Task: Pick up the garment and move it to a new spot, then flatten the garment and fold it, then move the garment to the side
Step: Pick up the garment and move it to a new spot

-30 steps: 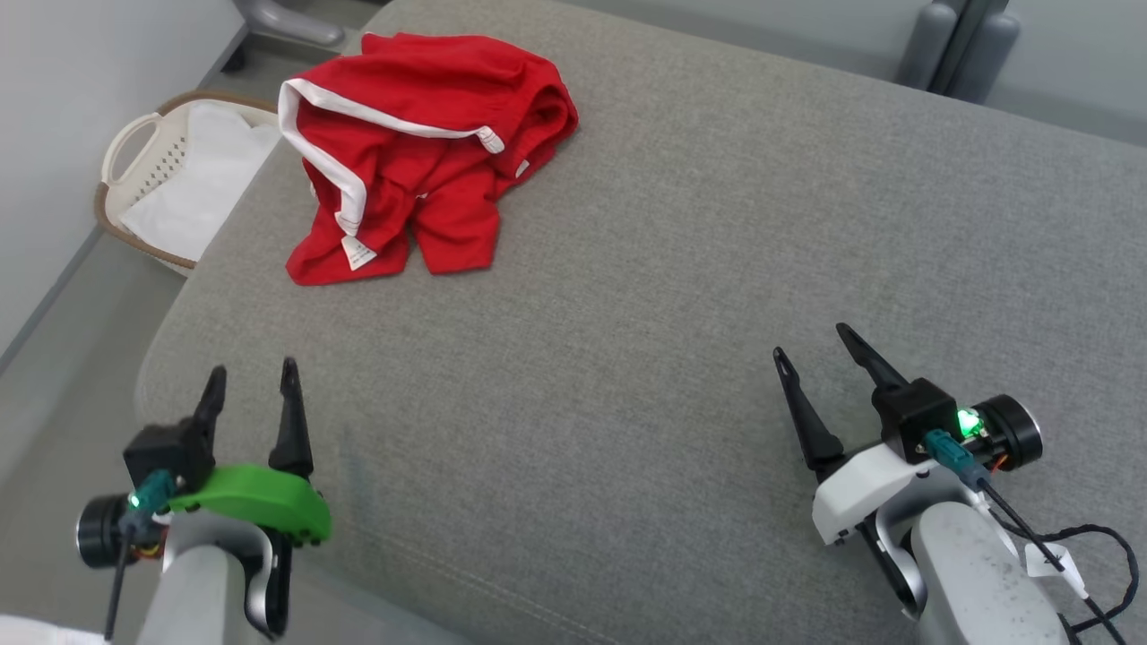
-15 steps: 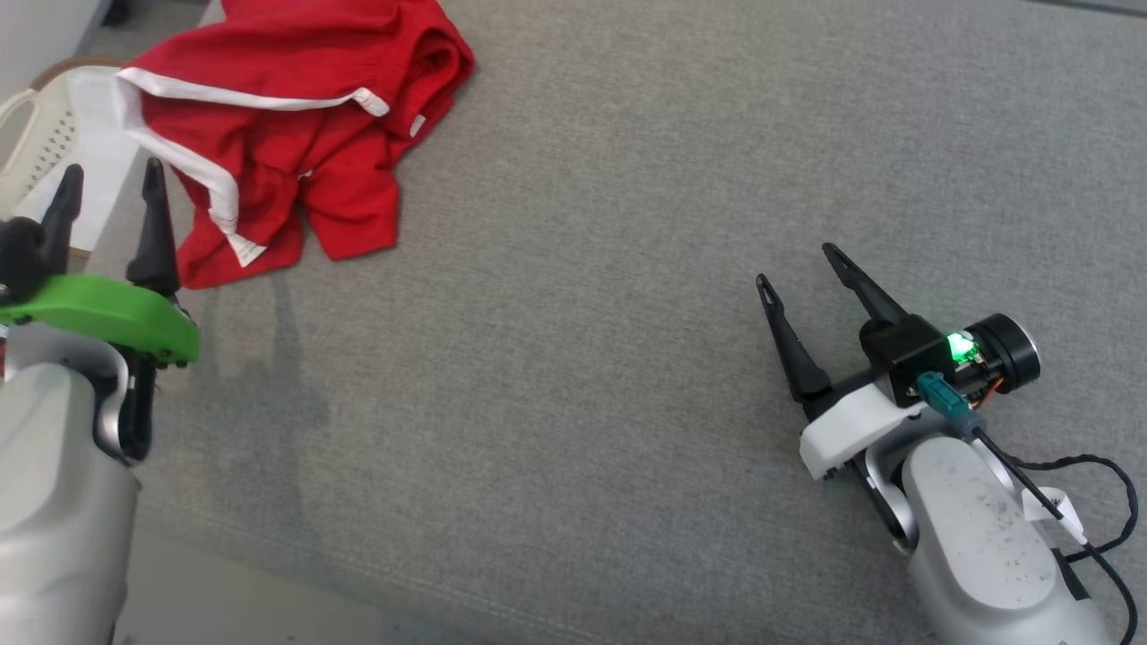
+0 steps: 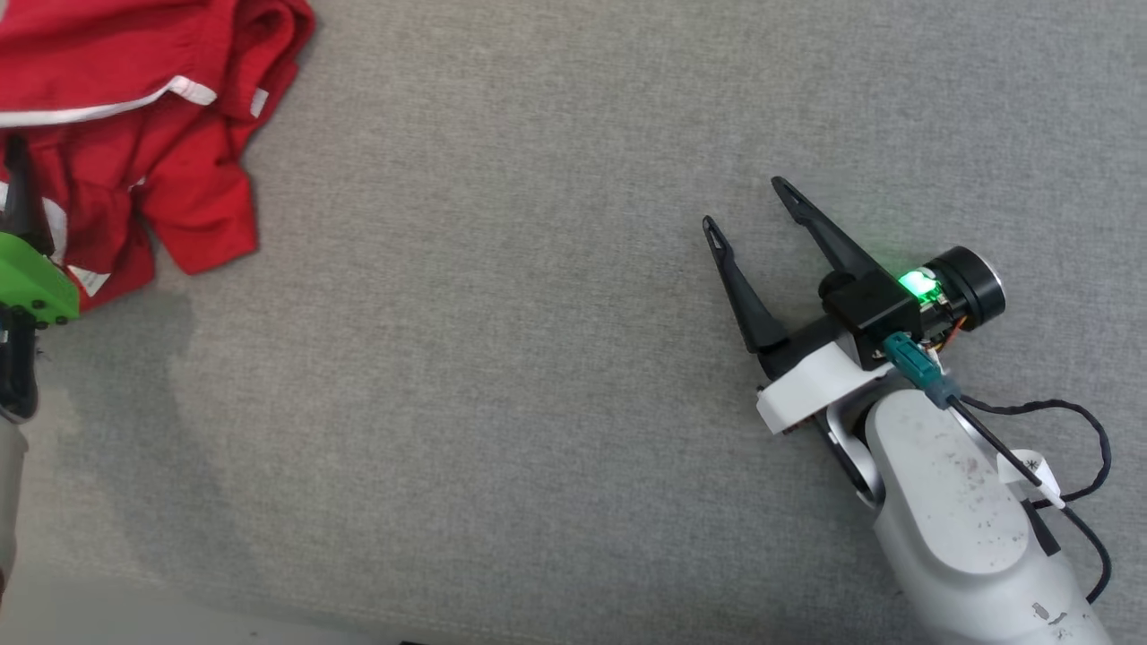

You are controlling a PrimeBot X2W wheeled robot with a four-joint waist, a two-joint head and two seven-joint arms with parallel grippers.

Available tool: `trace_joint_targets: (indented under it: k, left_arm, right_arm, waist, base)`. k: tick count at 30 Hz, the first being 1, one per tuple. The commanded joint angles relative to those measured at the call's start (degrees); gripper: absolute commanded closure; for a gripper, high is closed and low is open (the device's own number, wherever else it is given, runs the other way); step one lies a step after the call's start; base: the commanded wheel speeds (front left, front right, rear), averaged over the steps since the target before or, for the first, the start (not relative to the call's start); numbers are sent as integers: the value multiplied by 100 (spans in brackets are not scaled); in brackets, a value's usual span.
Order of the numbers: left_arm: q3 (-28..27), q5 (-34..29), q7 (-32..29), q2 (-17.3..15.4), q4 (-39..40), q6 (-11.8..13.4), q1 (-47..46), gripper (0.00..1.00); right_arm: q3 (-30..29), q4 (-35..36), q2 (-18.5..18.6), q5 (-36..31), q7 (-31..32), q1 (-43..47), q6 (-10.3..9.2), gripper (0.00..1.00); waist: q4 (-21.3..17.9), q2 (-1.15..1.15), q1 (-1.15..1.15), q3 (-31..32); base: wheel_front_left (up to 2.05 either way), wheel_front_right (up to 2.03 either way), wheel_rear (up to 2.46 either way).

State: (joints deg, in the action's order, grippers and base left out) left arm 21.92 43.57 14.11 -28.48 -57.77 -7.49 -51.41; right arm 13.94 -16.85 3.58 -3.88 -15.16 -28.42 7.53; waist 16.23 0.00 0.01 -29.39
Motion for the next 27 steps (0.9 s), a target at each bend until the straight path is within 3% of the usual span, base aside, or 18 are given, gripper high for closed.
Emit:
trace_joint_targets:
  k: [1, 2, 3, 9, 14, 19, 27]
  left_arm:
    - [45, 175, -37, -42, -49, 7, -97, 27]
    - [93, 255, -28, -81, -76, 7, -131, 90]
    - [125, 354, -21, -110, -90, 7, -158, 100]
    - [339, 321, 113, -327, 137, 7, -444, 100]
    - [-173, -450, 101, -403, 1240, 7, -572, 100]
    - [-553, -1091, 103, -159, 2427, 7, -413, 100]
    - [-208, -1334, 104, 341, 3921, 7, -178, 100]
  right_arm:
    - [-30, -21, 58, -24, 0, -21, -8, 0]
    - [-40, -4, 58, -32, 1, -11, -8, 0]
    - [-79, 19, 53, -26, 1, 1, -8, 0]
    - [-188, 117, 12, 15, 2, 150, -8, 0]
    - [-302, 168, -29, 96, 0, 303, -8, 0]
    - [-382, 216, -51, 239, -1, 539, -8, 0]
    - [-431, 331, -56, 670, -1, 1006, -8, 0]
  waist:
    - [-252, 0, -1, -244]
    - [-270, 0, -1, -257]
    - [-281, 0, -1, -261]
    - [-312, 0, -1, -112]
    - [-342, 0, -1, 231]
    - [-538, 0, -1, 677]
    - [-1237, 0, -1, 1339]
  base:
    - [0, 0, 0]
    - [0, 0, 0]
    - [0, 0, 0]
    - [0, 0, 0]
    - [0, 0, 0]
    - [0, 0, 0]
    - [0, 0, 0]
